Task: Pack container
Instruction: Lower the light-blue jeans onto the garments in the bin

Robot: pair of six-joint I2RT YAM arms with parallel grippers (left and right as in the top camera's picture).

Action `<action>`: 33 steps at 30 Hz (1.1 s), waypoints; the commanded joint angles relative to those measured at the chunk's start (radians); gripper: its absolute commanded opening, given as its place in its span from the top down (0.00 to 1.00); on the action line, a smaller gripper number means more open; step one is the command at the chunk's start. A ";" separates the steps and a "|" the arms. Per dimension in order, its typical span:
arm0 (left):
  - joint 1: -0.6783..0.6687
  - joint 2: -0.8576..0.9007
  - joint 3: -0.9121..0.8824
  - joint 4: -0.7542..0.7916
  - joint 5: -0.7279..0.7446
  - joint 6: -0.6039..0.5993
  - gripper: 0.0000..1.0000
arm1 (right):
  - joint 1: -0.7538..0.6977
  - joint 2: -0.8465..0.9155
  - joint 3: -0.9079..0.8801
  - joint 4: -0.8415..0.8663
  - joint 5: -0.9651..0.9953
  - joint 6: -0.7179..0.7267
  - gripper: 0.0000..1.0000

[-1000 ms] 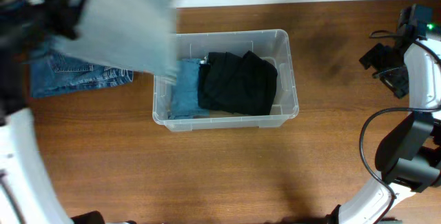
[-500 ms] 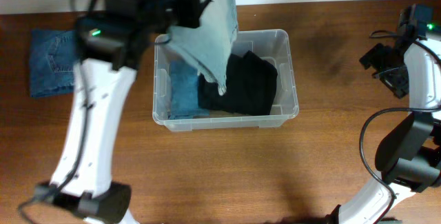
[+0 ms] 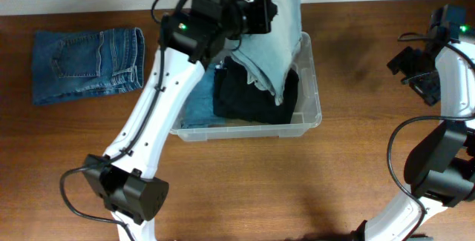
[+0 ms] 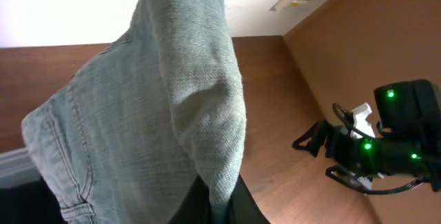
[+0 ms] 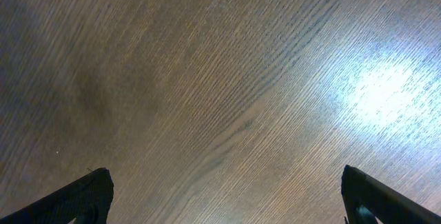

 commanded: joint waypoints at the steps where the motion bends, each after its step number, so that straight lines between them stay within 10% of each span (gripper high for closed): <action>1: -0.024 -0.016 0.017 0.009 -0.047 -0.063 0.99 | -0.006 0.005 0.000 0.000 0.012 0.009 0.02; 33: -0.200 -0.040 0.034 -0.070 -0.235 -0.275 0.99 | -0.006 0.005 0.000 0.000 0.013 0.009 0.01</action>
